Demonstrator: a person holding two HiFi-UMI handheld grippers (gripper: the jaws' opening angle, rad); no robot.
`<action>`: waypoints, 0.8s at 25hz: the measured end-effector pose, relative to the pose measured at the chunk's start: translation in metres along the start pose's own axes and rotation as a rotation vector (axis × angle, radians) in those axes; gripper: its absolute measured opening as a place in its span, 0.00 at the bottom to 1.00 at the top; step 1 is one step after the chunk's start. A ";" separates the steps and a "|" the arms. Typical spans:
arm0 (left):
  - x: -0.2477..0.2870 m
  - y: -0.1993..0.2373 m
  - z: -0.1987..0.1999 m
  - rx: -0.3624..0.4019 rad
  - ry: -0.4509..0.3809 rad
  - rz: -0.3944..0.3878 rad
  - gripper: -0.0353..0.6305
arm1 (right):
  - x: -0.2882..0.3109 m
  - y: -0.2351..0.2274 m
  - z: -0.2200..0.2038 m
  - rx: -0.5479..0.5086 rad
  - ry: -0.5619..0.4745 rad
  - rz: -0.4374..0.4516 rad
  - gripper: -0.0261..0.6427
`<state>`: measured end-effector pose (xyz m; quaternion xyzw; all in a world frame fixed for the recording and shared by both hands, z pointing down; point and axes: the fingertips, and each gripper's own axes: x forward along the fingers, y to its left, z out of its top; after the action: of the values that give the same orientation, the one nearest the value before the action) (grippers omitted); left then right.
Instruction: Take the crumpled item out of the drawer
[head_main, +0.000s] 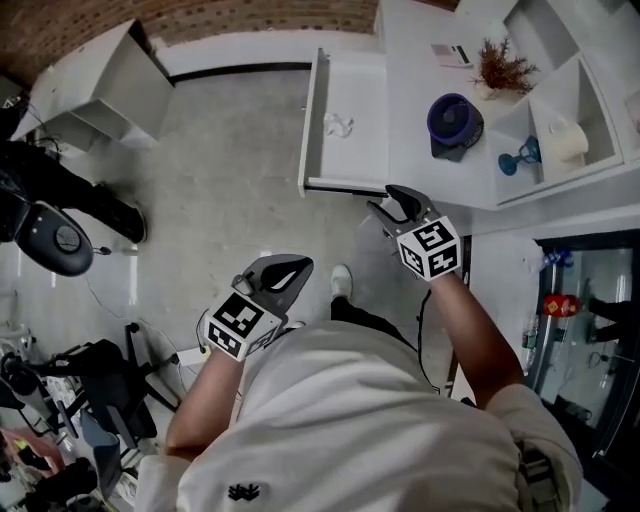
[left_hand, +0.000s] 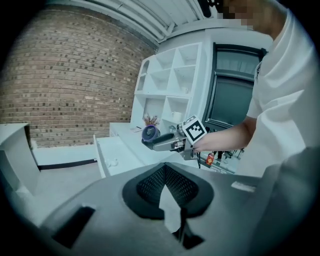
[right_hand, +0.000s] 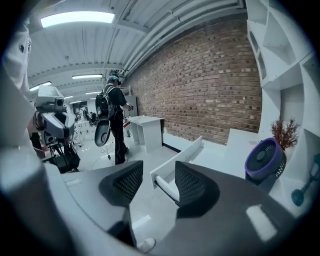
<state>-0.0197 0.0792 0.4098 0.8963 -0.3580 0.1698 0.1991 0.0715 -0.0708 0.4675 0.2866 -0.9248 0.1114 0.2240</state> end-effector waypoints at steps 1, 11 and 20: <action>0.007 0.005 0.004 -0.004 0.002 0.009 0.06 | 0.008 -0.009 0.000 -0.010 0.008 0.012 0.36; 0.047 0.051 0.028 -0.040 0.017 0.070 0.06 | 0.088 -0.070 -0.006 -0.070 0.080 0.087 0.37; 0.070 0.127 0.044 -0.042 0.027 0.014 0.06 | 0.191 -0.107 -0.001 -0.056 0.135 0.072 0.37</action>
<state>-0.0542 -0.0665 0.4334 0.8871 -0.3651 0.1755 0.2215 -0.0063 -0.2489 0.5675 0.2389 -0.9201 0.1125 0.2894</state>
